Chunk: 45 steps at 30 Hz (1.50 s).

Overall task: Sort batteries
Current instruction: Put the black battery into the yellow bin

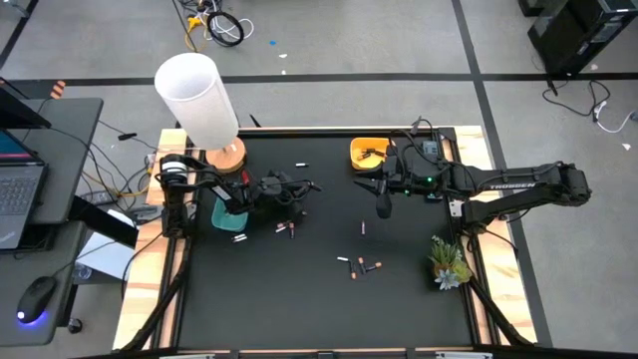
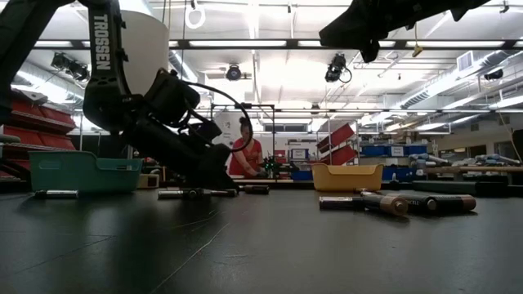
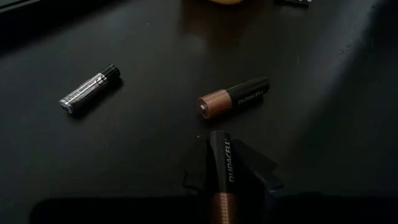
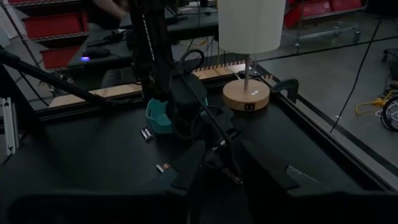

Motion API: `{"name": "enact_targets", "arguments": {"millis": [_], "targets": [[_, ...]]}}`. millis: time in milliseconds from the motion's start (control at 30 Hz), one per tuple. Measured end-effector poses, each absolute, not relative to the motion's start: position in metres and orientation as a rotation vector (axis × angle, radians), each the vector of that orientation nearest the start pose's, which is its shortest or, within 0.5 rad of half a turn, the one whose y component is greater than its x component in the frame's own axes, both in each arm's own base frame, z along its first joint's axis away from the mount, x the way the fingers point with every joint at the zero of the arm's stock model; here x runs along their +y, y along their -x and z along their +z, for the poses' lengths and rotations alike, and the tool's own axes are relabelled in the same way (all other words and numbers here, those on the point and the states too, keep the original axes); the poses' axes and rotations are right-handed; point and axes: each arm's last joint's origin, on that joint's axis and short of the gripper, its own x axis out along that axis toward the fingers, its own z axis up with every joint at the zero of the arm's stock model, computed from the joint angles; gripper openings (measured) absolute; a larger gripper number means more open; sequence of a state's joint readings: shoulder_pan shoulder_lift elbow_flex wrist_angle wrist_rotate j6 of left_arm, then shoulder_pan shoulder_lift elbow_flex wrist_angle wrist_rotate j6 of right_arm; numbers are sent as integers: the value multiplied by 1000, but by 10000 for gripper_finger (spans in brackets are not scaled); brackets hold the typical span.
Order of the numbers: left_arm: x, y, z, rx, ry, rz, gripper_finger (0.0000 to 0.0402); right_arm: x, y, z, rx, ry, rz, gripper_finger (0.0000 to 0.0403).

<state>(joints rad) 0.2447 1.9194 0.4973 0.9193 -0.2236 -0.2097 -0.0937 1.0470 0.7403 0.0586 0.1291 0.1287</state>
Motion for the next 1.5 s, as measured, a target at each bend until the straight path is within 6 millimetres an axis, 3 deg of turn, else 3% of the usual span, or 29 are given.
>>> {"name": "enact_targets", "arguments": {"millis": [367, 833, 1167, 1367, 1500], "targets": [[76, -280, 72, 457, 211, 497, 55, -26, -232, 292, 234, -122, -237, 107], [74, -279, 98, 405, 200, 464, 55, -26, -232, 292, 233, -129, -241, 107], [74, -277, 133, 276, 230, 471, 55, -29, -231, 290, 246, -212, -269, 107], [71, -275, 159, 166, 368, 439, 55, -27, -228, 279, 365, -201, -228, 108], [65, -289, 183, 136, 478, 327, 55, -24, -225, 274, 441, -133, -174, 113]]}}
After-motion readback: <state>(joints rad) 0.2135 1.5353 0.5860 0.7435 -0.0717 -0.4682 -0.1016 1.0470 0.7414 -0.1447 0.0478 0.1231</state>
